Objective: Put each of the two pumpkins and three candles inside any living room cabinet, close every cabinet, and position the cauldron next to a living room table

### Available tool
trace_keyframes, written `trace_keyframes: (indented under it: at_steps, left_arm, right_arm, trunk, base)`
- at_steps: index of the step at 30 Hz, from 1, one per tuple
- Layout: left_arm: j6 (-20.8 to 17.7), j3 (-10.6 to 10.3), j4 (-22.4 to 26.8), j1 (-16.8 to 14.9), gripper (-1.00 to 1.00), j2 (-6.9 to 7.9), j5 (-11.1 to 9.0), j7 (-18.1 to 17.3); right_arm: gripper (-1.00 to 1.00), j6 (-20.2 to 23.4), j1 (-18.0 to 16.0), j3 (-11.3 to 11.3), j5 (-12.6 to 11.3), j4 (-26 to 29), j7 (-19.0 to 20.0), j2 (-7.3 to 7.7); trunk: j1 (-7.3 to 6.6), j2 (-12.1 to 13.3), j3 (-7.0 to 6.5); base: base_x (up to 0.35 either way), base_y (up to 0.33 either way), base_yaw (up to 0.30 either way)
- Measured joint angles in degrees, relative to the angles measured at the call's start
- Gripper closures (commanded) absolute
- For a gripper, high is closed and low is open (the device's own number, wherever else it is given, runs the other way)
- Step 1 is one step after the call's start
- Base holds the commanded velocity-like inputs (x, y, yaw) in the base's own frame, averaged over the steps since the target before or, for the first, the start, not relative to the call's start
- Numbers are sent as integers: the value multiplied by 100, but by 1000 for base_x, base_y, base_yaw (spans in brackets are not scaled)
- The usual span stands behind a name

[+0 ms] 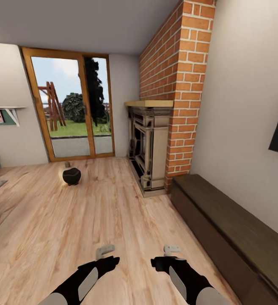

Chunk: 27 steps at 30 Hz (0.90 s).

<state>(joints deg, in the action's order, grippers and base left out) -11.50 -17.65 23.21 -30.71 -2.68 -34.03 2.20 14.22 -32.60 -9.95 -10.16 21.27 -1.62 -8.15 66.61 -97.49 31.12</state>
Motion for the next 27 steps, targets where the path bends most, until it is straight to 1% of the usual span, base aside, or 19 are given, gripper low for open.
trace_keyframes:
  at_steps: [21, 27]
  left_arm:
    - [63, -9, -10, 0, -100, -3, 2, 9]
    - [71, -9, -22, 0, -100, -4, 0, 9]
  right_arm:
    - [-100, 0, 0, -1, 7, -3, 3, -7]
    - [-100, 0, -1, -2, 8, -3, 3, -8]
  trunk:
    - [0, 0, 0]
    - [0, 0, 4]
  base:
    - [336, 0, 290]
    - [337, 62, 285]
